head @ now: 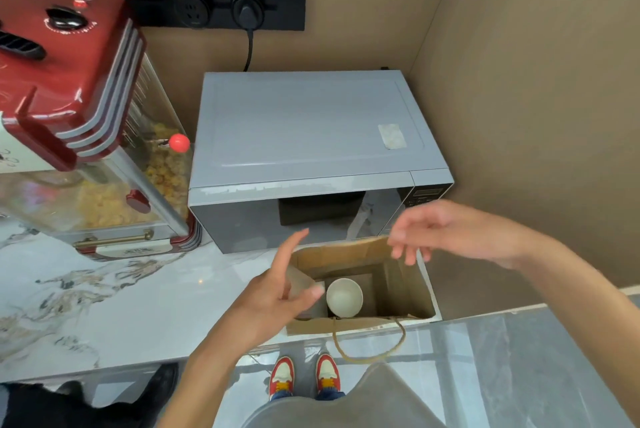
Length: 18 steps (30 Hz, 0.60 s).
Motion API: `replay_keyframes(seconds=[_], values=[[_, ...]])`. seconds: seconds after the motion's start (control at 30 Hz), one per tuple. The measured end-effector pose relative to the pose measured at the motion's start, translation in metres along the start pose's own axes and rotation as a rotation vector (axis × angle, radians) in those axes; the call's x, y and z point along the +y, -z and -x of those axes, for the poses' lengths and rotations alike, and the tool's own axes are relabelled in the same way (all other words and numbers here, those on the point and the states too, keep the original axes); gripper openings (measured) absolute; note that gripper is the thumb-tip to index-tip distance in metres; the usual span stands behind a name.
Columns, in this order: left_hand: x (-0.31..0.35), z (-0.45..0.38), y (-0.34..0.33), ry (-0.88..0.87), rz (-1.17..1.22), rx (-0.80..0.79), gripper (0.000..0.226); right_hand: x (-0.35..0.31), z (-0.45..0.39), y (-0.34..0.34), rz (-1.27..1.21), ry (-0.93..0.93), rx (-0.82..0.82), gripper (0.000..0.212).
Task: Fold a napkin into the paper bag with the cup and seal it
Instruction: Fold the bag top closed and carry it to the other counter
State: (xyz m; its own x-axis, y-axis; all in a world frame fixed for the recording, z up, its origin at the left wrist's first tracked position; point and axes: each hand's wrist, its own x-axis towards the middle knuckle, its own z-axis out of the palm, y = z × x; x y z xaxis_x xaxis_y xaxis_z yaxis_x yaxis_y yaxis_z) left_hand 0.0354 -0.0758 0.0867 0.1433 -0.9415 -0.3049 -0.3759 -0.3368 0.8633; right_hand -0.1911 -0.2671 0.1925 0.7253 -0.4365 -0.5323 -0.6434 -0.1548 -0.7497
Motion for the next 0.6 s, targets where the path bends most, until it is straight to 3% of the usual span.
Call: replay_keyframes(seconds=[0.1, 0.2, 0.3, 0.43, 0.6], values=[[-0.001, 0.0, 0.011, 0.091, 0.049, 0.13, 0.06, 0.035, 0.016, 0.013, -0.263, 0.025, 0.229, 0.025], [-0.012, -0.003, 0.011, 0.27, 0.111, 0.244, 0.062, 0.085, 0.01, -0.001, -0.509, -0.119, 0.449, 0.029], [-0.022, -0.01, -0.003, 0.461, 0.279, 0.22, 0.072, 0.126, -0.007, -0.032, -0.603, -0.309, 0.437, 0.039], [-0.026, -0.019, -0.023, 0.68, 0.592, 0.142, 0.066, 0.15, -0.026, -0.066, -0.721, -0.453, 0.363, 0.054], [-0.026, -0.025, -0.033, 0.701, 0.782, 0.107, 0.051, 0.153, -0.036, -0.078, -0.776, -0.506, 0.321, 0.056]])
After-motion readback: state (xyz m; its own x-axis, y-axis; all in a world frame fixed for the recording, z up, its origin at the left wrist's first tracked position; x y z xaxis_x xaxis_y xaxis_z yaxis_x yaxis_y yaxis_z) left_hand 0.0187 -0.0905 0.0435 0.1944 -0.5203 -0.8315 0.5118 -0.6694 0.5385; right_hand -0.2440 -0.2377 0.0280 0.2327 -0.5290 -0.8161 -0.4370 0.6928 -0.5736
